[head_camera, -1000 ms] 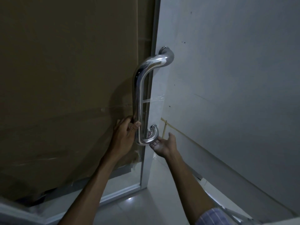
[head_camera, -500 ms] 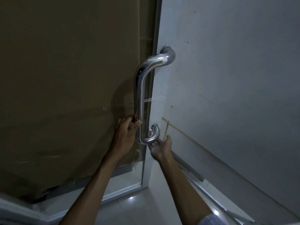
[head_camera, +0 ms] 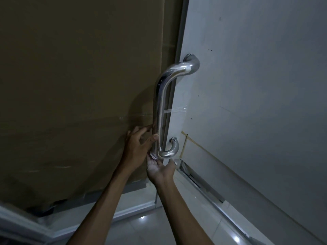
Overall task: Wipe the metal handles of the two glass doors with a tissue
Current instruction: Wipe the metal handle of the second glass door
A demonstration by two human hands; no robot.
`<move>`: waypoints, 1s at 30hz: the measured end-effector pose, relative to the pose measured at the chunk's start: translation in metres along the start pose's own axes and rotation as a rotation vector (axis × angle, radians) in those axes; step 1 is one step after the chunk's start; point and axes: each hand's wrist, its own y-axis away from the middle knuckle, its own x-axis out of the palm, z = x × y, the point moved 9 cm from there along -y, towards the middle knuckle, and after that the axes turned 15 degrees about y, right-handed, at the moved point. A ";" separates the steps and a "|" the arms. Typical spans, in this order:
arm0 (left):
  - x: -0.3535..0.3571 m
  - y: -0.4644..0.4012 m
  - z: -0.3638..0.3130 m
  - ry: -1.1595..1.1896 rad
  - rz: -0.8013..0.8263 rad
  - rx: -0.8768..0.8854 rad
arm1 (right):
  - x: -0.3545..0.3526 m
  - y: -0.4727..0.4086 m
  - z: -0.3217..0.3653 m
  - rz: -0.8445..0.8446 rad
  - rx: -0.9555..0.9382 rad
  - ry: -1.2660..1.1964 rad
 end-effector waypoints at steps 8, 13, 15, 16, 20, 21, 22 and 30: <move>-0.034 0.020 0.019 0.023 -0.099 -0.073 | 0.009 0.000 -0.008 0.004 0.010 -0.053; -0.023 0.040 0.027 0.073 -0.007 -0.141 | 0.008 0.009 -0.004 0.071 0.077 -0.067; -0.015 0.044 0.031 0.111 0.016 -0.183 | 0.009 0.014 -0.004 0.099 0.092 -0.046; -0.010 0.046 0.032 0.117 0.025 -0.194 | 0.008 0.016 -0.003 0.102 0.103 -0.028; 0.002 0.051 0.038 0.167 -0.002 -0.256 | 0.006 0.028 -0.003 0.126 0.137 0.197; 0.001 0.052 0.042 0.182 -0.029 -0.283 | 0.004 0.032 -0.003 0.114 0.128 0.261; 0.000 0.053 0.047 0.193 -0.056 -0.309 | 0.003 0.036 -0.003 0.109 0.120 0.307; 0.019 0.066 0.060 0.279 -0.003 -0.428 | 0.004 0.057 0.000 0.170 0.152 0.462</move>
